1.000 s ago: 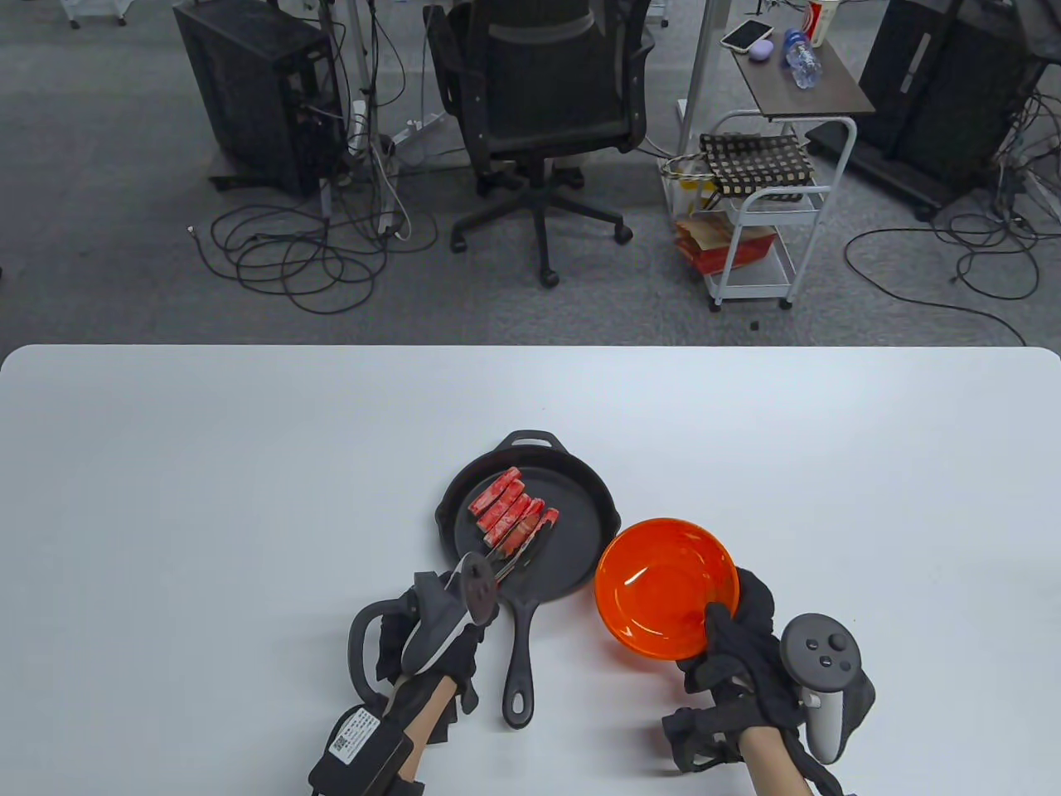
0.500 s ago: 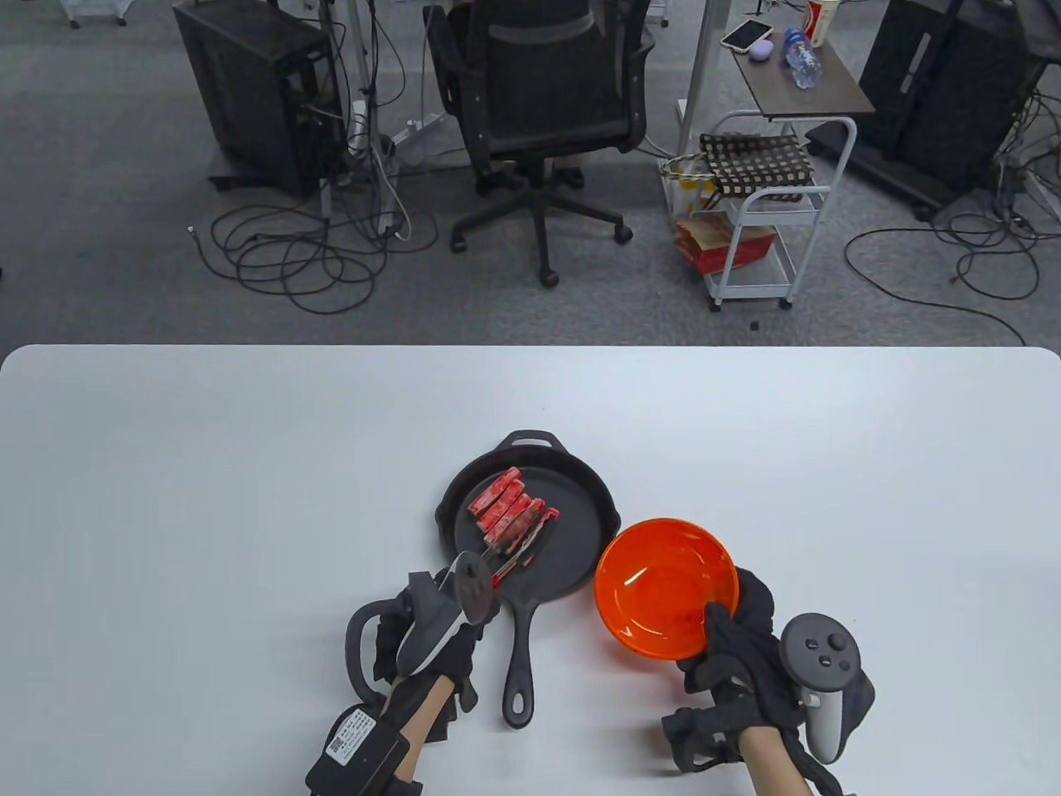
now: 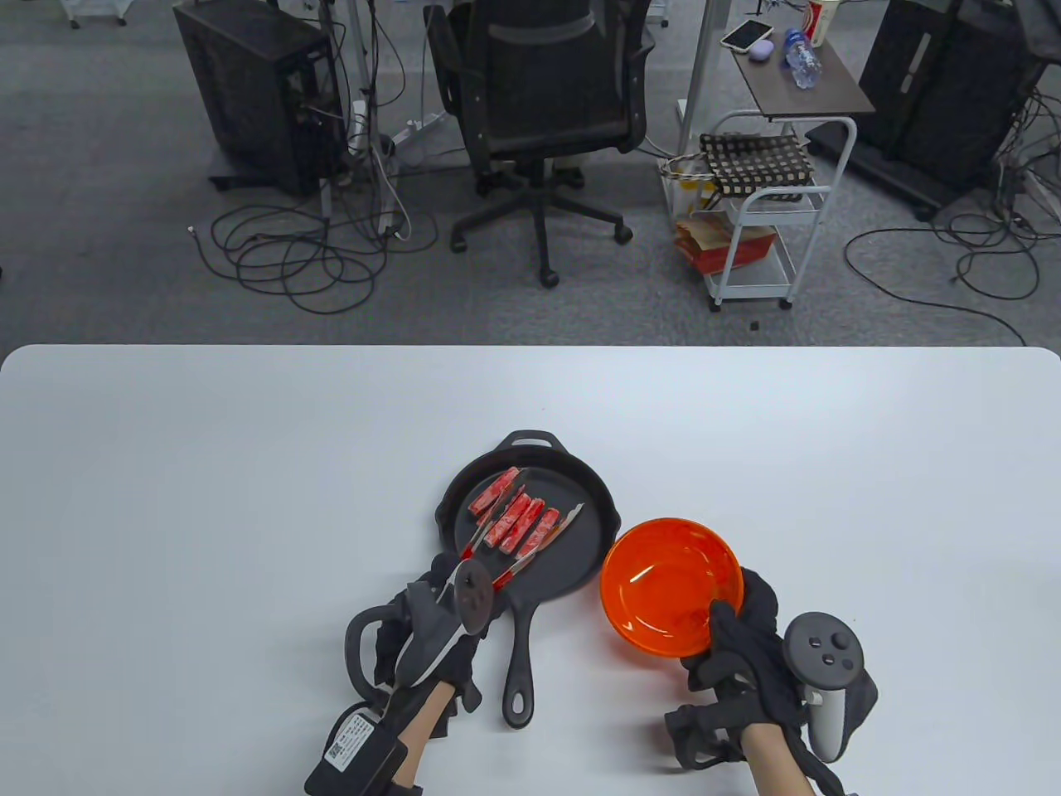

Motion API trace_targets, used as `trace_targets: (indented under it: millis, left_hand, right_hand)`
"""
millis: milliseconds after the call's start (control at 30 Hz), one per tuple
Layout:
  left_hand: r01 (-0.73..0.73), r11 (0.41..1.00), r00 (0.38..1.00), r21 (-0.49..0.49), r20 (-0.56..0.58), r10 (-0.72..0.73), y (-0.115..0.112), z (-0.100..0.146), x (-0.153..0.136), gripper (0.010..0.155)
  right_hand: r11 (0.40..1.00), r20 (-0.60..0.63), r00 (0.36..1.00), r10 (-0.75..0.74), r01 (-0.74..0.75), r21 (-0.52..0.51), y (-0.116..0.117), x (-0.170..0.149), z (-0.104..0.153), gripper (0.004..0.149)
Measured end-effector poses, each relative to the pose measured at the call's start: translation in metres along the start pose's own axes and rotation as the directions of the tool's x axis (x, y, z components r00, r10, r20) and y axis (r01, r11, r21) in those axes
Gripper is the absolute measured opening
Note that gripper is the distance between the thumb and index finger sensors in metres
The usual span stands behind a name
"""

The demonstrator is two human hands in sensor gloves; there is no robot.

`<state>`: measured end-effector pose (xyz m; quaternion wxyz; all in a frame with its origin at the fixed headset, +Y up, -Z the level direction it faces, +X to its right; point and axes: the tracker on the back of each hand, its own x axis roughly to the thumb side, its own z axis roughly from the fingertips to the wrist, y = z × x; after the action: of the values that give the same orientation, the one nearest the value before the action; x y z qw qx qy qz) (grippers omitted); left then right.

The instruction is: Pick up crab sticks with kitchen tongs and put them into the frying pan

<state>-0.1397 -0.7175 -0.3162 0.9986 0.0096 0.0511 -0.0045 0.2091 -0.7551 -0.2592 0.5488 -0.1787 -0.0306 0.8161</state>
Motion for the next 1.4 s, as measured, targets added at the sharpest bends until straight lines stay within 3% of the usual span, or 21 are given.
trace_targets:
  millis: [333, 867, 1400]
  left_hand:
    - [-0.018, 1.000, 1.000, -0.010, 0.003, 0.018, -0.002, 0.000, -0.001, 0.099]
    - [-0.046, 0.999, 0.999, -0.023, 0.003, 0.046, 0.000, -0.001, -0.003, 0.100]
    - [-0.036, 0.998, 0.999, -0.042, 0.005, 0.036, 0.000, -0.001, -0.003, 0.100]
  right_hand:
    - [0.999, -0.108, 0.994, 0.026, -0.030, -0.036, -0.008, -0.019, -0.015, 0.058]
    - [0.996, -0.163, 0.983, 0.079, -0.084, -0.023, -0.007, -0.030, -0.022, 0.059]
    - [0.973, -0.170, 0.964, 0.202, -0.218, -0.078, -0.012, -0.031, -0.026, 0.063]
